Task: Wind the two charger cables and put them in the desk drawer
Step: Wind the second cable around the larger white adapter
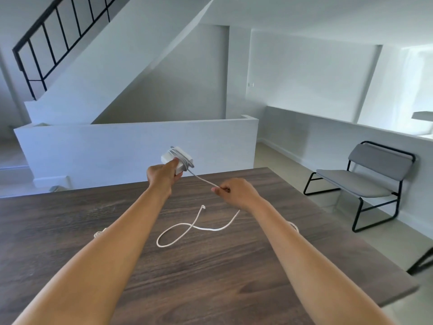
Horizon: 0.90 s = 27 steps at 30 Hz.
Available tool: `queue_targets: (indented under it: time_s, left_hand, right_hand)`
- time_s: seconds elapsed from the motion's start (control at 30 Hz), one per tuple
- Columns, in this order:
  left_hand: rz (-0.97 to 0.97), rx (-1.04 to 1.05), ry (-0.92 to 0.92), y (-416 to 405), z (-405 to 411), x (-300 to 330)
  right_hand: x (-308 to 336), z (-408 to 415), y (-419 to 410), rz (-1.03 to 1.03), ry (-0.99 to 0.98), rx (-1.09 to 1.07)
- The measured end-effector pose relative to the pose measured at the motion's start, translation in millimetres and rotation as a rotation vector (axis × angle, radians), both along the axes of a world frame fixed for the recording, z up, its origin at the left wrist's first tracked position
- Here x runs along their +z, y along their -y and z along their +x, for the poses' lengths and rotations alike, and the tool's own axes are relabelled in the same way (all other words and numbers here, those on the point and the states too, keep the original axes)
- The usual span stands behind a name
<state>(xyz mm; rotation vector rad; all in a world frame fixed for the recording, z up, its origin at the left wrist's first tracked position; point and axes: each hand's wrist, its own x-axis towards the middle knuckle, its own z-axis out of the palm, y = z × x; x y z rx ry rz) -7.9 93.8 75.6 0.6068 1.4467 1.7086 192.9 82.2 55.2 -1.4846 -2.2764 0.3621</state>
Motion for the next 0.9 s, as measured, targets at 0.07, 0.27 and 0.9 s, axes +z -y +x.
queue_targets:
  time_s: [0.07, 0.27, 0.9]
  left_hand:
    - [-0.042, 0.067, -0.280, -2.6, 2.9, -6.6]
    - [-0.140, 0.139, -1.108, -1.0, 8.8, -12.6]
    - [-0.109, -1.163, -0.666, 27.6, -24.6, -0.5]
  right_hand:
    - [7.7, -2.8, 6.4, 0.050, 0.105, 0.019]
    - [35.3, -4.7, 21.4, 0.085, 0.254, 0.075]
    - [34.3, 37.9, -34.0, 0.253, -0.085, -0.025]
